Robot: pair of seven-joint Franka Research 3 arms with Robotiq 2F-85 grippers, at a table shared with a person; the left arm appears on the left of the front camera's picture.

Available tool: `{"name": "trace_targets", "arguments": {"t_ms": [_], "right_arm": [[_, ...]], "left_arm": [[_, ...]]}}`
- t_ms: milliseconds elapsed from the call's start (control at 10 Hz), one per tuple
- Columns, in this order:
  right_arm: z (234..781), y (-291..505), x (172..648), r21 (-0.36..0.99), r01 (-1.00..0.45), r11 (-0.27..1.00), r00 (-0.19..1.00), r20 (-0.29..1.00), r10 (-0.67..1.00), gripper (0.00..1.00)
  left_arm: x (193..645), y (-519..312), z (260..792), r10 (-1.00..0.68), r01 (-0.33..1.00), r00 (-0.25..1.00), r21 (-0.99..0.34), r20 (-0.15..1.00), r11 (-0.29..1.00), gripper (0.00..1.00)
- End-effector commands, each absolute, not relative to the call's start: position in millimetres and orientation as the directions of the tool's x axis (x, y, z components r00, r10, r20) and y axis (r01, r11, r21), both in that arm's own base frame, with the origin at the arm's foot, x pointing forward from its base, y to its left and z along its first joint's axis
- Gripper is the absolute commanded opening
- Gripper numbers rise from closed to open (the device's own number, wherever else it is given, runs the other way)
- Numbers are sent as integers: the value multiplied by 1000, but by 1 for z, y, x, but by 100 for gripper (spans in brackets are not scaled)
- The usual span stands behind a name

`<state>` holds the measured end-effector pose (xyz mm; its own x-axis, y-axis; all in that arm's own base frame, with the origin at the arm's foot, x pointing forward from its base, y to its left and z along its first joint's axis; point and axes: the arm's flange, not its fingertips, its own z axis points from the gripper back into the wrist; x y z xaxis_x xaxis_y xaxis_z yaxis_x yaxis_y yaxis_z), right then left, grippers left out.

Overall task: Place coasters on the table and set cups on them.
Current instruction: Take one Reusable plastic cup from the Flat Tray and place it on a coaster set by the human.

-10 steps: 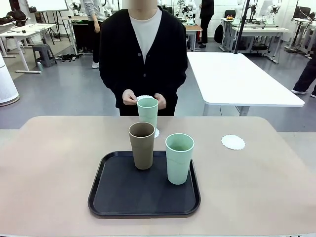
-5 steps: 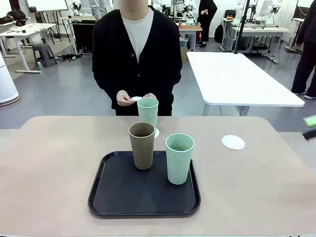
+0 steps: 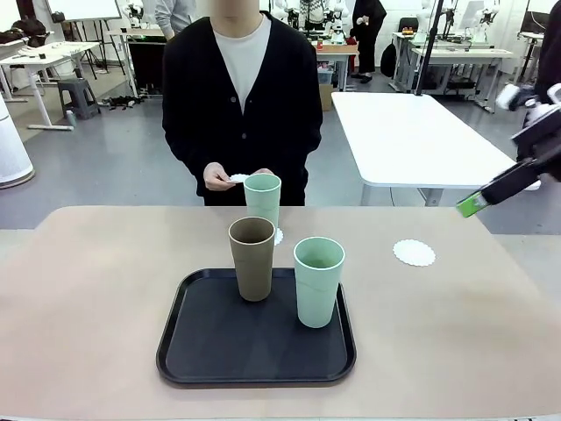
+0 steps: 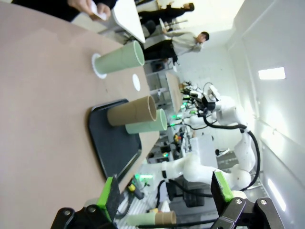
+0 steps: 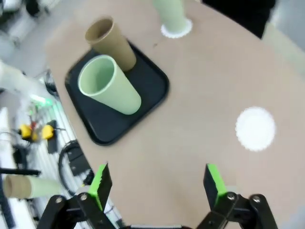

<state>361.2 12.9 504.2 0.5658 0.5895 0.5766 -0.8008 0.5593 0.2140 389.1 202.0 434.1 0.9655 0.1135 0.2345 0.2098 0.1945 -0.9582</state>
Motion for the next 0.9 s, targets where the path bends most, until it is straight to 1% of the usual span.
{"name": "trace_targets", "arguments": {"t_ms": [0,100,200,300,400,500,800], "right_arm": [[481,46,341,53,-869,493,418,612,671,100],[476,58,335,35,-890,454,379,611,695,100],[470,69,328,53,-914,402,346,618,706,100],[467,73,327,58,-923,379,330,624,708,100],[467,73,328,68,-926,371,329,627,706,100],[492,80,338,56,-910,411,358,606,710,100],[492,80,338,56,-910,411,358,606,710,100]], "left_arm": [[388,203,435,127,215,962,-957,242,194,100],[388,203,435,127,215,962,-957,242,194,100],[388,203,435,127,215,962,-957,242,194,100],[388,203,435,127,215,962,-957,242,194,100],[388,203,435,127,215,962,-957,242,194,100],[388,203,435,127,215,962,-957,242,194,100],[388,203,435,127,215,962,-957,242,194,100]]}}
